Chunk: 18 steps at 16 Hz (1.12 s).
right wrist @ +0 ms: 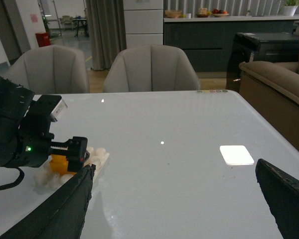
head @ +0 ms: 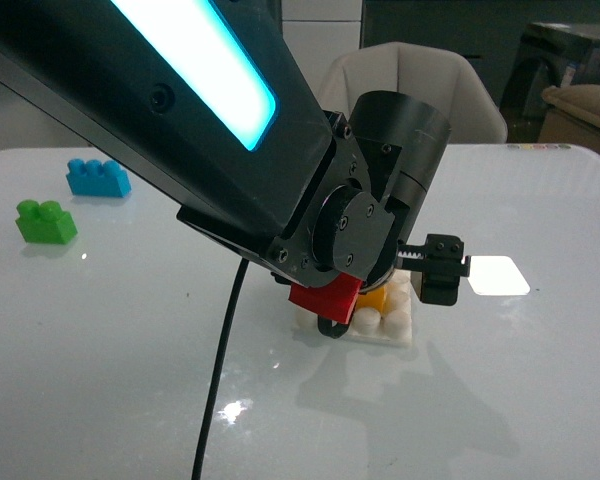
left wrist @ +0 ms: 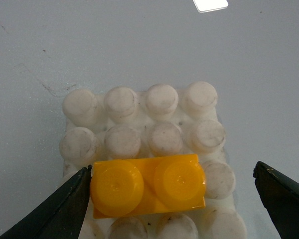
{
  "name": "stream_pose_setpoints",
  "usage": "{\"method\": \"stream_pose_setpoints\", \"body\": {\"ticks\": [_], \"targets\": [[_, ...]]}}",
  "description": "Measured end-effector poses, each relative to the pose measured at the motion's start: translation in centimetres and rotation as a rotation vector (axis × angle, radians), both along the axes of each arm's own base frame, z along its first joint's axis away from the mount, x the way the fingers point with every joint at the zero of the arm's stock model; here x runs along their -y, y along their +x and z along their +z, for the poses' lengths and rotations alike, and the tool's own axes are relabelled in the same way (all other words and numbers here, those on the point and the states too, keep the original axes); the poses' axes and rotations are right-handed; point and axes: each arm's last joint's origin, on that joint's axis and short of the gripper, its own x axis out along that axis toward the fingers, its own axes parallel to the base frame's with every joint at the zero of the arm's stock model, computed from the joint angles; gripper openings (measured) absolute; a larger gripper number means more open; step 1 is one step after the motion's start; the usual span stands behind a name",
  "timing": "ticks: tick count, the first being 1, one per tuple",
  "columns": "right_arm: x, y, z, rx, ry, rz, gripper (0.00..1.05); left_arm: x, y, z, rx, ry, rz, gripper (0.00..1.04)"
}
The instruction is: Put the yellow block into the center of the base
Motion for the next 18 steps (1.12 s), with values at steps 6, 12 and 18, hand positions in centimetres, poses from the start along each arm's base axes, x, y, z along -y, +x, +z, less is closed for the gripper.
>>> {"method": "stream_pose_setpoints", "body": {"ticks": [6,12,18], "targets": [[0.0,0.0,0.0,0.0,0.0,0.0,0.98,-1.0,0.3,4.6,0.098,-0.109,-0.021,0.98],[0.0,0.0,0.0,-0.001,0.0,-0.001,0.98,-8.6,-3.1,4.4,0.558,-0.048,0.22,0.65],[0.0,0.0,0.0,0.0,0.0,0.0,0.98,-19.3,-10.4,8.2,0.711,-0.079,0.278,0.16]]}}
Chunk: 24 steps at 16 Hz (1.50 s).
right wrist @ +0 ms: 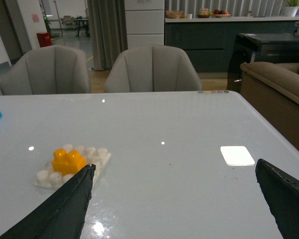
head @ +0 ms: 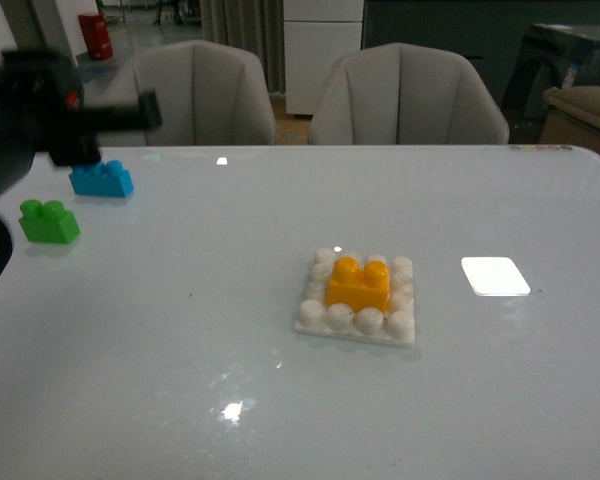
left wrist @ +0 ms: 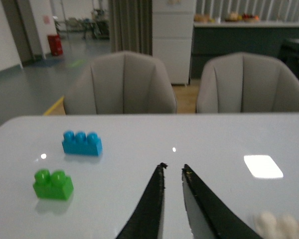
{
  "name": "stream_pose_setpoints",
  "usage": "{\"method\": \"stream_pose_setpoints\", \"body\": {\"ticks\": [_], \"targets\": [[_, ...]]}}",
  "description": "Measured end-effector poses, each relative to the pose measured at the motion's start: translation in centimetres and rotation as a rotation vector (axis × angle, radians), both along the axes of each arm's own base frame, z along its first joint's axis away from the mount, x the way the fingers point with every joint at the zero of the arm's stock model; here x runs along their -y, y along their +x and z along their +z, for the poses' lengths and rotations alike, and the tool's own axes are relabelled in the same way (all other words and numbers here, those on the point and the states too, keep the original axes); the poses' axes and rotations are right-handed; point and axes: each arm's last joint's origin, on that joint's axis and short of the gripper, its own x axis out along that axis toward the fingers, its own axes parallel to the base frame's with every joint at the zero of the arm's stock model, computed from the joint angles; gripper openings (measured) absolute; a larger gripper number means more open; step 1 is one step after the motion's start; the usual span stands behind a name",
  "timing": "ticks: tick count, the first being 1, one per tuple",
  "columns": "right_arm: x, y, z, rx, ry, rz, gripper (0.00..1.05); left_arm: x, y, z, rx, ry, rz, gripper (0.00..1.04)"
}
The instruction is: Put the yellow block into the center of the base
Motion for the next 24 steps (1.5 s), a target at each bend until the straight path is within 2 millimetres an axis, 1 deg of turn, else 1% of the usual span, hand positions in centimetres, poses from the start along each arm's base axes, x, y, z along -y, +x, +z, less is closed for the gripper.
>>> {"method": "stream_pose_setpoints", "body": {"ticks": [2,3,4,5,6,8,10,13,14,19,24], "targets": [[0.0,0.0,0.0,0.0,0.0,0.0,0.98,-0.9,-1.3,-1.2,-0.051,0.018,-0.012,0.07],[0.0,0.0,0.0,0.0,0.0,0.0,0.98,-2.0,-2.7,-2.0,-0.089,0.033,-0.021,0.02],[0.0,0.0,0.0,0.0,0.0,0.0,0.98,-3.2,-3.8,-1.8,-0.08,0.029,-0.009,0.02],[0.0,0.0,0.0,0.0,0.0,0.0,0.98,-4.2,-4.8,-1.1,-0.047,0.02,0.003,0.02],[0.0,0.0,0.0,0.0,0.0,0.0,0.98,-5.0,-5.9,-0.8,-0.033,0.017,0.008,0.02],[0.0,0.0,0.0,0.0,0.0,0.0,0.98,-5.7,-7.7,-1.5,-0.075,0.025,-0.015,0.02],[0.0,0.0,0.0,0.0,0.0,0.0,0.98,-6.7,-9.4,-1.1,-0.053,0.021,-0.005,0.02],[0.0,0.0,0.0,0.0,0.0,0.0,0.98,-7.4,-11.3,-1.3,-0.069,0.022,-0.012,0.02],[0.0,0.0,0.0,0.0,0.0,0.0,0.98,-7.6,-11.8,-1.2,-0.063,0.021,-0.012,0.02],[0.0,0.0,0.0,0.0,0.0,0.0,0.98,-8.7,-12.7,-1.1,-0.06,0.02,-0.003,0.02],[0.0,0.0,0.0,0.0,0.0,0.0,0.98,-8.8,-13.4,-1.1,-0.056,0.019,-0.006,0.02]]}}
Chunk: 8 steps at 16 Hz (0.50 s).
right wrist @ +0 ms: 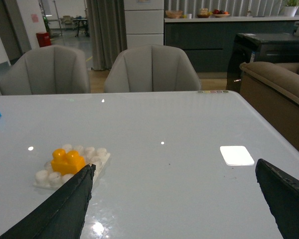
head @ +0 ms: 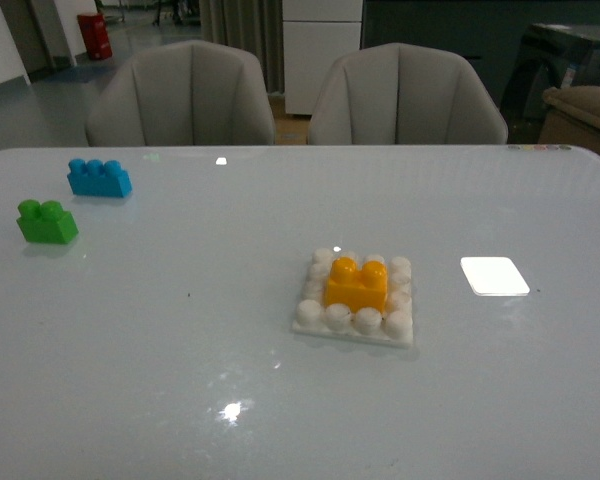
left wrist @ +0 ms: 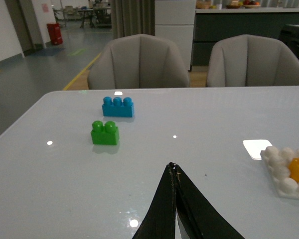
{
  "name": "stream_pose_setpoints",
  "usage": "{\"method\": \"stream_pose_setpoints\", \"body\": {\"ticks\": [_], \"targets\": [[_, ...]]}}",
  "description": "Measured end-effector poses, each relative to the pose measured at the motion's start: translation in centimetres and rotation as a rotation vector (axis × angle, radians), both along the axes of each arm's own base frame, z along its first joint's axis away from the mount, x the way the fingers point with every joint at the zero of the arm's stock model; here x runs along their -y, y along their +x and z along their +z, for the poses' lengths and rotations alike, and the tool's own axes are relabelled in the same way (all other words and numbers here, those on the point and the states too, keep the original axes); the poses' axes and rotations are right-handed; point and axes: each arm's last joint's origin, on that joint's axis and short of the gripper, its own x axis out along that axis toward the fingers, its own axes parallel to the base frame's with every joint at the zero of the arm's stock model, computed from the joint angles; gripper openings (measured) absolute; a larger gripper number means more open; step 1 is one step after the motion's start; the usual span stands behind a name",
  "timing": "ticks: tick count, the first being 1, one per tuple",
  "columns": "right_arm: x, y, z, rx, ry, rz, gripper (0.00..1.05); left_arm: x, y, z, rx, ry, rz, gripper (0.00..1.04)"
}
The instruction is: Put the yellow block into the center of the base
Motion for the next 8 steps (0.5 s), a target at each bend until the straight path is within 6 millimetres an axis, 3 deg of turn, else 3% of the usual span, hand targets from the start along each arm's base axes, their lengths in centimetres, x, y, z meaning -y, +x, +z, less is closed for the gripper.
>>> {"method": "stream_pose_setpoints", "body": {"ticks": [8], "targets": [[0.0,0.0,0.0,0.0,0.0,0.0,0.98,0.1,-2.0,0.5,0.016,0.0,-0.006,0.02]]}}
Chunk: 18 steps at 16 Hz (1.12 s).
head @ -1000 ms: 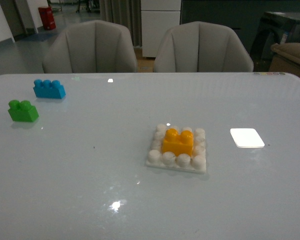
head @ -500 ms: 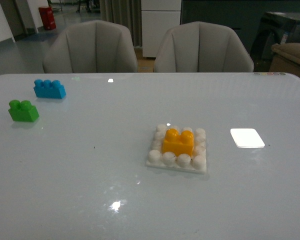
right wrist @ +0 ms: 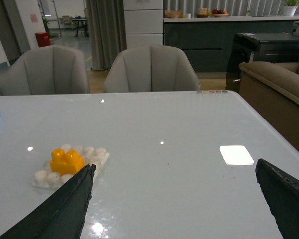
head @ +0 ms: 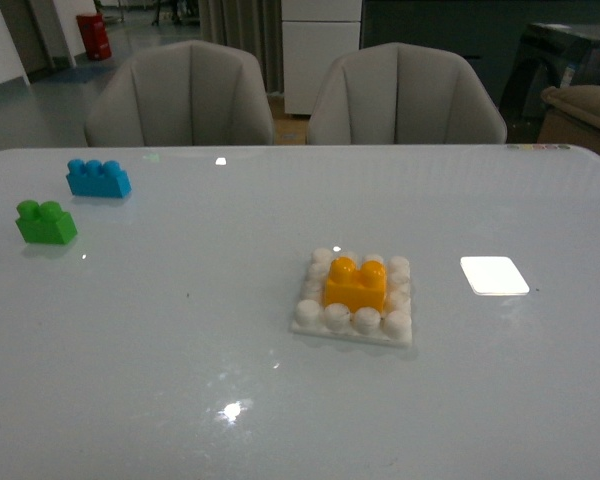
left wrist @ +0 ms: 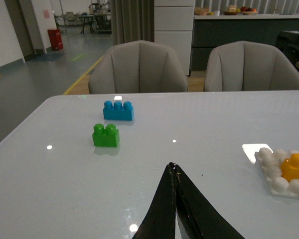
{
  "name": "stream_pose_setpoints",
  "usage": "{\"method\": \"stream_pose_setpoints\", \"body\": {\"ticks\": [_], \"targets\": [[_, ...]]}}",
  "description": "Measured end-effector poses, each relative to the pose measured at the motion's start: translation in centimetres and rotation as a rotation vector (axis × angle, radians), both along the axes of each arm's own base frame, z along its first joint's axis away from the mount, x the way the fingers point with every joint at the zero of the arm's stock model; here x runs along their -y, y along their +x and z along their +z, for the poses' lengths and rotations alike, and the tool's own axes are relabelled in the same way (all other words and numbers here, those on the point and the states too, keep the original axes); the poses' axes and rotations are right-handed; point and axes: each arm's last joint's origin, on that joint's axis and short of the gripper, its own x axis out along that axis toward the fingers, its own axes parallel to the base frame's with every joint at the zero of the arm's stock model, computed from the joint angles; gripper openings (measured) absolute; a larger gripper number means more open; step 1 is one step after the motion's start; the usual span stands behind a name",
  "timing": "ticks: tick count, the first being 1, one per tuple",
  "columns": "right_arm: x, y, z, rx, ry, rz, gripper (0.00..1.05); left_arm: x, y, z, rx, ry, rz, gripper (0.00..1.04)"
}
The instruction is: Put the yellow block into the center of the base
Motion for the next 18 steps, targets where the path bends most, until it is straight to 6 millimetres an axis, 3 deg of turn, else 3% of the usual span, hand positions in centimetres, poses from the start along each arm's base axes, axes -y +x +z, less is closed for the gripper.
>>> {"method": "stream_pose_setpoints", "body": {"ticks": [3,11,18], "targets": [[0.0,0.0,0.0,0.0,0.0,0.0,0.98,0.0,-1.5,0.2,0.01,0.0,0.0,0.02],[0.0,0.0,0.0,0.0,0.0,0.0,0.98,0.0,-3.1,-0.4,-0.028,0.0,0.0,0.02],[0.0,0.0,0.0,0.0,0.0,0.0,0.98,0.0,-3.2,-0.2,-0.001,0.0,0.0,0.02]]}}
